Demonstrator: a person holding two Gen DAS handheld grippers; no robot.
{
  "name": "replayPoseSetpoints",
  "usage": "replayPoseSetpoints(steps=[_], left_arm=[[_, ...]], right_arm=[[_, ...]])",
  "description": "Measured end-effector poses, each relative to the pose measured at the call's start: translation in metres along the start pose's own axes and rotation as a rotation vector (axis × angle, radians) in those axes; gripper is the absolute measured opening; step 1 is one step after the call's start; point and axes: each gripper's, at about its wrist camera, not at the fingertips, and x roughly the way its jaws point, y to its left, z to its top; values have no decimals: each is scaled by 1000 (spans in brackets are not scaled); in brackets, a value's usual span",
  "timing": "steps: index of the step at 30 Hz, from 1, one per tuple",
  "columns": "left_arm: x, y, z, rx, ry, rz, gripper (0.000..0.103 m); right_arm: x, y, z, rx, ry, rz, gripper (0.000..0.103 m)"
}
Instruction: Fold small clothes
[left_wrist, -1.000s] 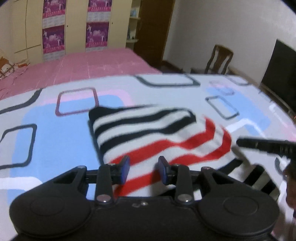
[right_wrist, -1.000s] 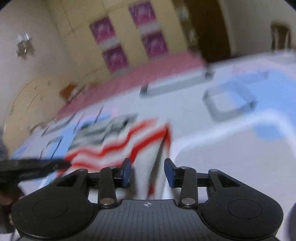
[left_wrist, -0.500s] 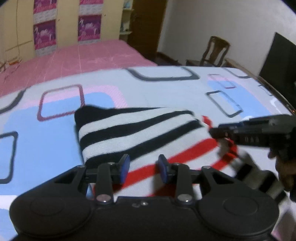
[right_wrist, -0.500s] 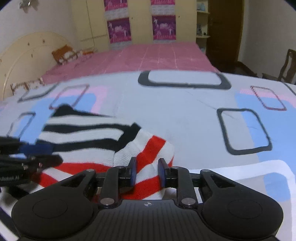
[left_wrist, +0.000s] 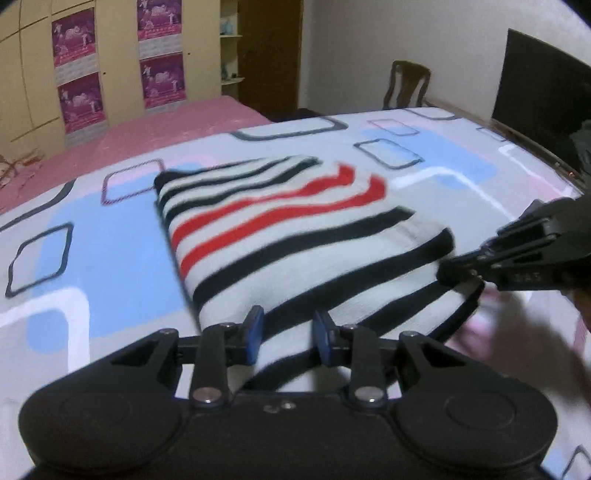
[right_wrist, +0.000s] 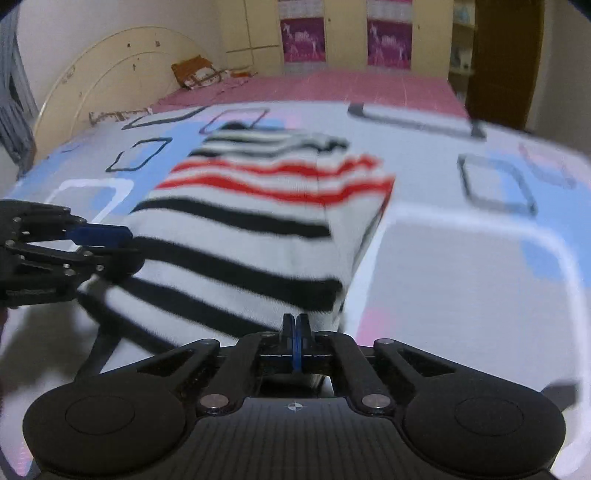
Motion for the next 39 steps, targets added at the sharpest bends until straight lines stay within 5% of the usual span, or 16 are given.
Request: replayPoseSetpoints(steps=[4,8,13,15,21,23,25,39], left_arm=[[-10,2,3,-21,7,16,30],[-28,4,-1,-44,-26,15,30],[-11,8,-19,-130,50,37,31],[-15,5,-12,-130,52,59,31],[-27,2,13,-132,-42,62,28],[-12,2,18,-129,-19,48,30],[7,2,17,-120,43,44,30],[2,-4,24,-127,59,85,28]], right_arm=[[-13,12,1,-14,-19,-13,0],[-43,11,4,-29,-130,-47,0],[-3,1,-8,-45,-11,-121,0],[-5,-1,-5,-23,-26,-115,0],[-38,13,19,-42,-235,-102,0],[-23,14,27,-49,-198,-105,0],[6,10,27,-61,-71,-158,0],[-2,6,24,-68,-77,-148,0]])
